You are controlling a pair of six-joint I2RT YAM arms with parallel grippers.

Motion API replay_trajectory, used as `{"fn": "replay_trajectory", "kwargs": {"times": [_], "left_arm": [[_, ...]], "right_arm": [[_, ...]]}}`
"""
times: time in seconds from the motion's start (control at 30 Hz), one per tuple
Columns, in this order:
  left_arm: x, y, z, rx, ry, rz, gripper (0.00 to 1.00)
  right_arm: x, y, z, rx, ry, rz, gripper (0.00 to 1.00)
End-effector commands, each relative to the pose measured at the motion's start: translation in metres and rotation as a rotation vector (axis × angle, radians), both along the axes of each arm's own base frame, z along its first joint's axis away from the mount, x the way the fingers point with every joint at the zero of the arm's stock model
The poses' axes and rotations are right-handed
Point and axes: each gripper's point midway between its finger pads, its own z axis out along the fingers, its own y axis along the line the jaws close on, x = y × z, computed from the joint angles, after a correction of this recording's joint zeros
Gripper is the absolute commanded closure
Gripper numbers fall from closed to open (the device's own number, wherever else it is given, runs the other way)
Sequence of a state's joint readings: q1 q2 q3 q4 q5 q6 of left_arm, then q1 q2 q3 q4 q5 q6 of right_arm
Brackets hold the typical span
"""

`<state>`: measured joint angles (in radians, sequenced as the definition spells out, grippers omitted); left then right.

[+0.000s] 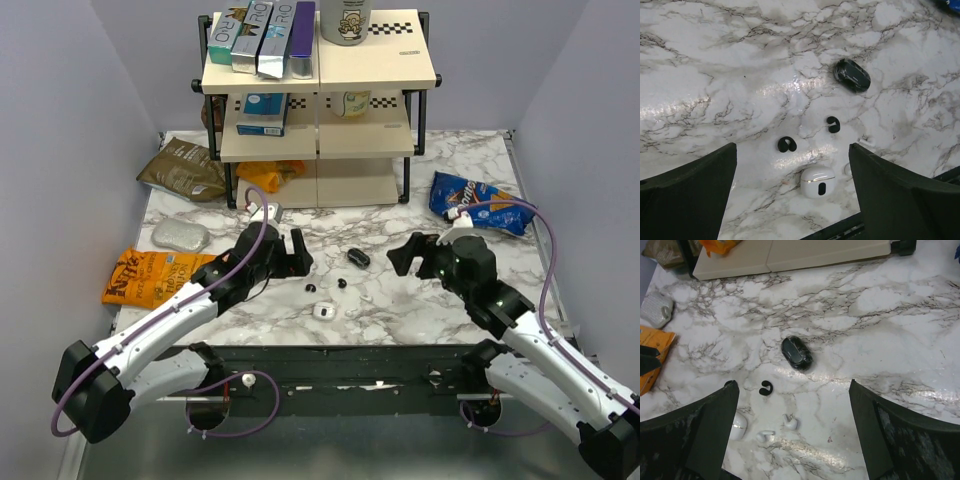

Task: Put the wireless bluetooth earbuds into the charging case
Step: Pick up the charging case at the center of the board.

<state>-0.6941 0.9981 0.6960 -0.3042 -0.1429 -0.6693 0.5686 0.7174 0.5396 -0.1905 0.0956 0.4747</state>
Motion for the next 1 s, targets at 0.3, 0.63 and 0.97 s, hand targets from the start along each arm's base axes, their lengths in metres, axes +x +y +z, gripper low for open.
{"fn": "replay_trajectory", "kwargs": {"times": [0.3, 0.63, 0.97], "left_arm": [[-0.059, -0.030, -0.039, 0.324, 0.115, -0.002, 0.01], [-0.077, -0.036, -0.080, 0.318, 0.210, 0.064, 0.01], [-0.079, -0.056, -0.101, 0.333, 0.236, 0.028, 0.09]], "right_arm": [[-0.009, 0.013, -0.008, -0.042, 0.038, 0.108, 0.00], [-0.015, 0.018, -0.007, -0.012, 0.046, 0.139, 0.00], [-0.018, 0.021, -0.010, -0.011, 0.063, 0.160, 0.00]]}}
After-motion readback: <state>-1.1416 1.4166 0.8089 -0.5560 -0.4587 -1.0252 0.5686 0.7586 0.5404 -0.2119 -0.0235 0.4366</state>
